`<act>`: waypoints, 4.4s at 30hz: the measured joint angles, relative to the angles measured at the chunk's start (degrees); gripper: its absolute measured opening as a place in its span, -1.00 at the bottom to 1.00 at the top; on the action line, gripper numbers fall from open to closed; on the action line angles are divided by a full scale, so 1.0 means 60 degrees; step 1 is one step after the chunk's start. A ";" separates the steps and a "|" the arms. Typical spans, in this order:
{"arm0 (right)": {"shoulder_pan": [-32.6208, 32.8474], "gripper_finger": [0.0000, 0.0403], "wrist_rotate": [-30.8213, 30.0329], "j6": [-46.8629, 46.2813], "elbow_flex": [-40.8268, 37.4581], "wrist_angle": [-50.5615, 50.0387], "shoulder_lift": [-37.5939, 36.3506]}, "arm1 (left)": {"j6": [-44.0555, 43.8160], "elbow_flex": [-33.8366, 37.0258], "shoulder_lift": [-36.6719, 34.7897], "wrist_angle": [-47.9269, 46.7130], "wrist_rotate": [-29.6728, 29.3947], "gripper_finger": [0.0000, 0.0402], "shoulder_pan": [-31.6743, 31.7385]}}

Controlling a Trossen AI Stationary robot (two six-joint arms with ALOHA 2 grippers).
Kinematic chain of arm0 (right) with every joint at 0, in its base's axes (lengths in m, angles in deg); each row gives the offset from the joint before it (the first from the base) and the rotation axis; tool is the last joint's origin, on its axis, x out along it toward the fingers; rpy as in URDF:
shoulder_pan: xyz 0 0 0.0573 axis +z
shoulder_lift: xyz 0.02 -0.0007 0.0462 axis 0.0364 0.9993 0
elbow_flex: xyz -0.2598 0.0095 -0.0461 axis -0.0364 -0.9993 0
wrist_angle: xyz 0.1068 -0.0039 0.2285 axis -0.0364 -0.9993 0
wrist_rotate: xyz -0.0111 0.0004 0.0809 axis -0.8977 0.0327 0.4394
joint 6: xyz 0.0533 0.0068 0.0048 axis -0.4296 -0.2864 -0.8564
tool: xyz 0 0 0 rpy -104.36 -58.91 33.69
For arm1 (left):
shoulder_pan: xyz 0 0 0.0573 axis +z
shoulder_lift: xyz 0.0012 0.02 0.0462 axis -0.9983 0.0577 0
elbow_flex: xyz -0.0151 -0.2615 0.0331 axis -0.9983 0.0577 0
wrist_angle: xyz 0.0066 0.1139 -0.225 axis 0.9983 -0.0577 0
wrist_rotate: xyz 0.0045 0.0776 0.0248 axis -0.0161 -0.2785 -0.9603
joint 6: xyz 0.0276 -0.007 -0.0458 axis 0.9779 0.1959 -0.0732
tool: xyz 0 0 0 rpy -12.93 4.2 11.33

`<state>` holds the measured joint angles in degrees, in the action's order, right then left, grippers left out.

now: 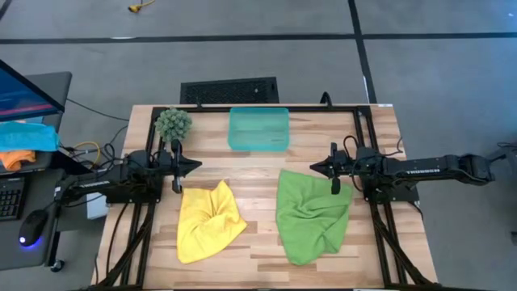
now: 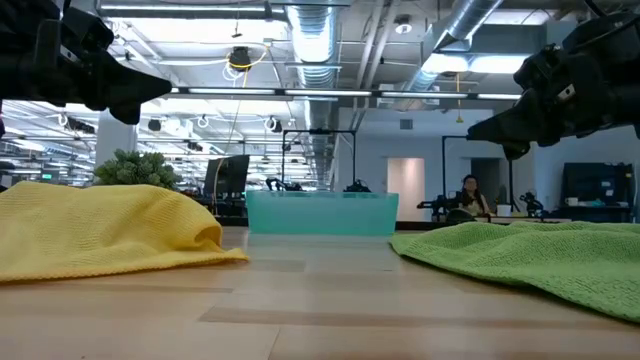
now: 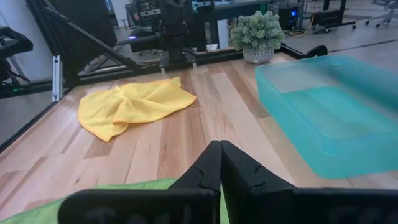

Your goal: Roll microfiber towels into tight, uniform cylinder then place into a basket

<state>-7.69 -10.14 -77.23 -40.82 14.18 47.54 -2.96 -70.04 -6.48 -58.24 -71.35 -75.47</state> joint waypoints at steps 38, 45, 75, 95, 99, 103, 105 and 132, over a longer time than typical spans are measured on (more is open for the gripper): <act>0.0000 -0.86 0.0002 -0.0001 0.0000 0.0002 -0.0004 | 0.0000 0.0000 -0.0001 0.0002 -0.0002 -0.99 -0.0001; 0.0001 -0.86 0.0000 0.0001 -0.0002 0.0003 0.0000 | 0.0000 0.0000 -0.0001 -0.0002 -0.0001 -0.99 -0.0003; 0.0002 -0.86 0.0001 -0.0001 0.0001 0.0002 0.0000 | 0.0000 0.0000 0.0002 0.0002 0.0000 -0.99 -0.0001; 0.0003 -0.86 -0.0001 -0.0001 0.0001 0.0003 -0.0003 | -0.1856 0.0000 0.0002 0.0404 0.0315 -0.99 -0.0007; 0.0001 -0.86 0.0001 -0.0001 -0.0001 0.0000 -0.0002 | -0.2141 0.0000 0.0002 0.0557 0.0619 -0.90 -0.0011; 0.0000 -0.86 -0.0001 -0.0001 0.0001 0.0003 -0.0003 | -0.2178 0.0000 0.0002 0.0530 0.0608 -0.68 -0.0011; 0.0003 -0.86 -0.0001 -0.0001 -0.0002 0.0003 -0.0003 | -0.2182 0.0000 0.0002 0.0502 0.0602 -0.53 -0.0011; 0.0000 -0.86 0.0002 -0.0001 -0.0002 0.0004 0.0000 | 0.0609 -0.4604 0.1820 0.0156 0.1314 -0.09 -0.0011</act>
<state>-7.69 -10.13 -77.24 -40.84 14.20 47.54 0.69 -97.67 4.44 -57.30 -63.46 -75.53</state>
